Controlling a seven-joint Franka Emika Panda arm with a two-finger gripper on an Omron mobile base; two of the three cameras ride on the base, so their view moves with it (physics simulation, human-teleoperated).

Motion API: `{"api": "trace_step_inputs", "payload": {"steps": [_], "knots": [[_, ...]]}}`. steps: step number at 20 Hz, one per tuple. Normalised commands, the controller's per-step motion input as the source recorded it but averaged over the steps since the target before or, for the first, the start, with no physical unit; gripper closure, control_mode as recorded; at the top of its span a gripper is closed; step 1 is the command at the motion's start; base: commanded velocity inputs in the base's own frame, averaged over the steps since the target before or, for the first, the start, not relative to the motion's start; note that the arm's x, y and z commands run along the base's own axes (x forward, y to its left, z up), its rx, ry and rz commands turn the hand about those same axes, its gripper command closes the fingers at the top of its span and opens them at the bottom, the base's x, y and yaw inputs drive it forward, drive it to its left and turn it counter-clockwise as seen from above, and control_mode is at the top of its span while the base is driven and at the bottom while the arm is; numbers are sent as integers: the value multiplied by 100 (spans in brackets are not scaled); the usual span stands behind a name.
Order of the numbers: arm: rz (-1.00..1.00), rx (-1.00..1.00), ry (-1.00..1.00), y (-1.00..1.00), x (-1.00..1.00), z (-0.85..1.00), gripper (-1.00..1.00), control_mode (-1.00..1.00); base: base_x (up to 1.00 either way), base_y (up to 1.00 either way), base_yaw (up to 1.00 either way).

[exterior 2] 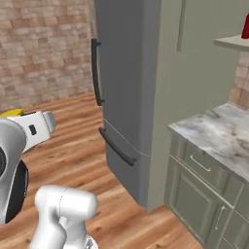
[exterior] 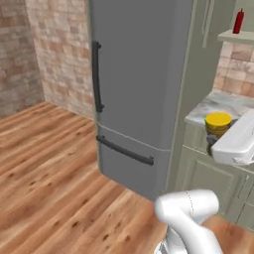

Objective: Collect the turmeric, ketchup, and shaker from the cabinet and place them next to the stove.

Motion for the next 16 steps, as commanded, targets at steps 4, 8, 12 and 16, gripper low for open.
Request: {"api": "trace_step_inputs", "payload": {"steps": [4,8,12,16], "knots": [[0,0,0,0,0,0,100,100,-78,5,47],[0,0,0,0,0,0,100,100,-78,13,46],[0,0,0,0,0,0,100,100,-69,27,47],[0,0,0,0,0,0,100,100,-40,83,40]]}}
